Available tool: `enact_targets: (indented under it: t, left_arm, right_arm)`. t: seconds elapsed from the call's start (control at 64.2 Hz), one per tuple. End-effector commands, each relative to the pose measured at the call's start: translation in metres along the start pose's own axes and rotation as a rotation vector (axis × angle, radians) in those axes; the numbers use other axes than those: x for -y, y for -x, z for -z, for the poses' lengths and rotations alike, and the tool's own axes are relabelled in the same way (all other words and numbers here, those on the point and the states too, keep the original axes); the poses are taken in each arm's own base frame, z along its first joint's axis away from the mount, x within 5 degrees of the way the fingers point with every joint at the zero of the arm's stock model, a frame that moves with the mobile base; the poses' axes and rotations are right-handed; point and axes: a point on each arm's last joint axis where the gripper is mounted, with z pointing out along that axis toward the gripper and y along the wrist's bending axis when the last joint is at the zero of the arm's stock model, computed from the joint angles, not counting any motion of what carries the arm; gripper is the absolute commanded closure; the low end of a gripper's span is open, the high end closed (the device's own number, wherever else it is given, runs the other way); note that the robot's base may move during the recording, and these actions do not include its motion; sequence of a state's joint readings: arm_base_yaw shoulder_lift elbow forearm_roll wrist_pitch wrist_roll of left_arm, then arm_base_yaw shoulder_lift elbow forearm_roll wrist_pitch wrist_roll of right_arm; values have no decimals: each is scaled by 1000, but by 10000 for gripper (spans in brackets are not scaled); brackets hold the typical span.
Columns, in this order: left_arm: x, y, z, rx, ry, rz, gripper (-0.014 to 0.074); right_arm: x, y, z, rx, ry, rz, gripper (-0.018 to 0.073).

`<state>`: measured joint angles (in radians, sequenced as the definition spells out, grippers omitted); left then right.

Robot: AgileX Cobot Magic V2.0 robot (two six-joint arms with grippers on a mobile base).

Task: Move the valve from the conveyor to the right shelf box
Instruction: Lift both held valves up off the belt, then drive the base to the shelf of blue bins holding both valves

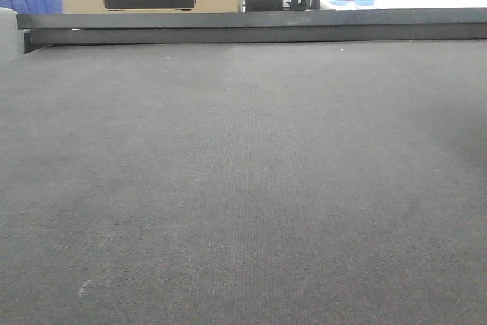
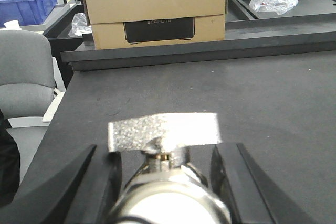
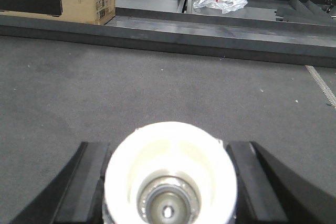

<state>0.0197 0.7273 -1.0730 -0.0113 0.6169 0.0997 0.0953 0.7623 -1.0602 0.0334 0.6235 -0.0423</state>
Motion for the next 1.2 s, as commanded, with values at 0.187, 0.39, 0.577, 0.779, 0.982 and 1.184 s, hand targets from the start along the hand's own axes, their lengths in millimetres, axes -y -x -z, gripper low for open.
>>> enact_targets:
  t: [0.187,0.39,0.577,0.779,0.982,1.184]
  left_arm:
    - [0,7,4,70,-3,11,708]
    - [0,7,4,70,-3,11,708]
    - [0,7,4,70,-3,11,708]
    - [0,7,4,70,-3,11,708]
    - [0,7,4,70,-3,11,708]
    - [0,7,4,70,-3,11,708]
  right_arm:
    - [1,13,8,114,-7,4,712]
    - [1,13,8,114,-7,4,712]
    - [1,13,8,114,-7,4,712]
    - [1,13,8,114,-7,4,712]
    - [1,13,8,114,-7,4,712]
    - [1,13,8,114,-7,4,712]
